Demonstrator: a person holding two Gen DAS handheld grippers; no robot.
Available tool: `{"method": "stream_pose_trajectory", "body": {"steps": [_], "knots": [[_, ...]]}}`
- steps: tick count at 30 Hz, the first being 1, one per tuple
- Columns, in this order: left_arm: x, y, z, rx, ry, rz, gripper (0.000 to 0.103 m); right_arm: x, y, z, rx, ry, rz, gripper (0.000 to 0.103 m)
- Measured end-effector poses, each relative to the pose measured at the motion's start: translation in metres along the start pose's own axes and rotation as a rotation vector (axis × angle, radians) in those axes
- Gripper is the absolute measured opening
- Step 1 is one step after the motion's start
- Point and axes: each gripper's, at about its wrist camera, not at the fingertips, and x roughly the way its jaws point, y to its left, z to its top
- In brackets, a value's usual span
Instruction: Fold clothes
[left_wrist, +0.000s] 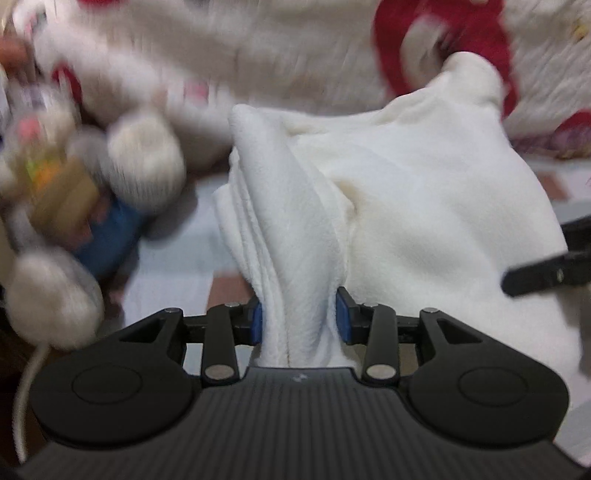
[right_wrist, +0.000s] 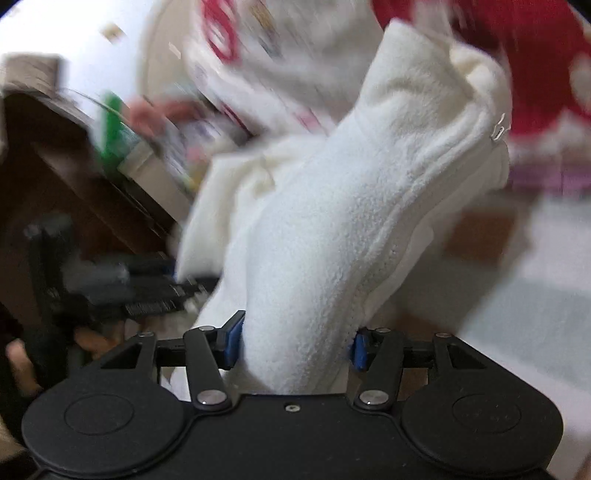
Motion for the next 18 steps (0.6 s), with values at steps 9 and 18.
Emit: {"method": "stream_pose_trajectory", "body": {"steps": [9,18], "knots": [[0.013,0.057,-0.001,-0.310,0.021,-0.073,0.034,-0.011,-0.022,-0.024,0.166,0.011,0.043,0.075],[-0.034,0.065,-0.010,-0.312,-0.181,-0.050,0.035,-0.002,0.006,-0.064,0.112,0.135,0.039,0.077]]}}
